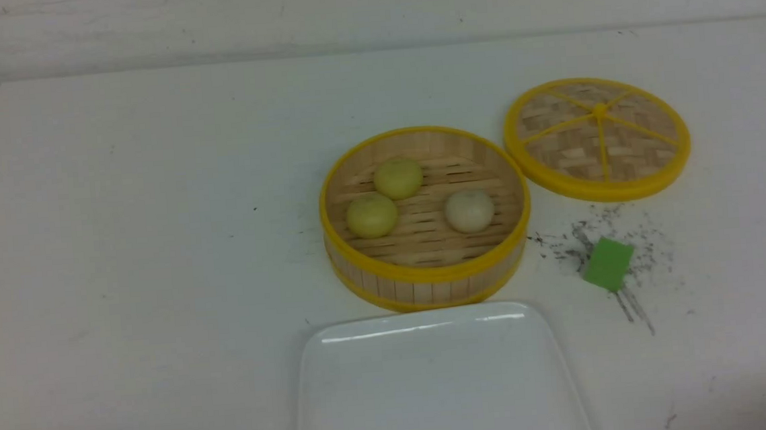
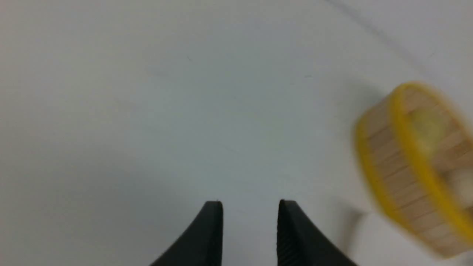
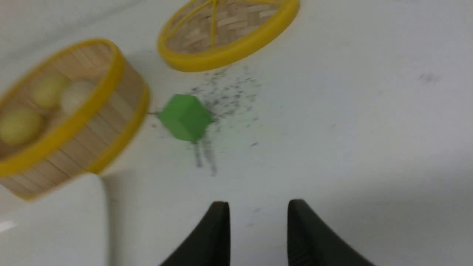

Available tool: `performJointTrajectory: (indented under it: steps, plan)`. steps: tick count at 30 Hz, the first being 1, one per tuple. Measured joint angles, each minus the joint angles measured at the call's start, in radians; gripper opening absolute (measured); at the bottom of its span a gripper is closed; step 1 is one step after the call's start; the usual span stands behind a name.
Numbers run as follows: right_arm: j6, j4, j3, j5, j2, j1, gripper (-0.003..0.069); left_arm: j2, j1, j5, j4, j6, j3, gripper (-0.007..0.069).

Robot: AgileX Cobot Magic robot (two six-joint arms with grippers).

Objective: Put the steamed buns into the plate on the white tablecloth.
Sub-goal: 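Reach toward a bun in the bamboo steamer with the right gripper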

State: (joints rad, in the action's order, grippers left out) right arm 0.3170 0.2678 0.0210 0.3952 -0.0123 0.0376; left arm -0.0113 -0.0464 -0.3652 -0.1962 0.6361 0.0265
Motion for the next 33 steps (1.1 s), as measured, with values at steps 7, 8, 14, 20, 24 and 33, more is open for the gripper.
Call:
performJointTrajectory:
  steps: [7, 8, 14, 20, 24, 33]
  plan:
    - [0.124, 0.228, 0.004, -0.001, 0.0, 0.0, 0.024, 0.0, 0.0, -0.007, -0.308, 0.31, 0.001, 0.0241]
    - [0.125, 0.231, 0.004, -0.001, 0.0, 0.0, 0.024, 0.0, 0.0, -0.007, -0.31, 0.312, 0.001, 0.0241]
    - [0.117, 0.26, -0.019, -0.013, 0.0, 0.0, 0.024, 0.0, 0.0, 0.026, -0.302, 0.222, -0.006, 0.0241]
    - [-0.091, 0.086, -0.319, 0.032, 0.071, 0.0, 0.0132, 0.035, 0.0, -0.072, -0.262, -0.028, -0.246, 0.0155]
    - [-0.104, -0.128, -0.533, 0.271, 0.305, 0.0, -0.0009, 0.256, 0.0, -0.326, -0.143, -0.172, -0.453, 0.002]
    - [-0.183, -0.038, -0.762, 0.588, 0.815, 0.0, -0.0011, 0.694, 0.0, -0.61, -0.044, -0.437, -0.637, 0.0002]
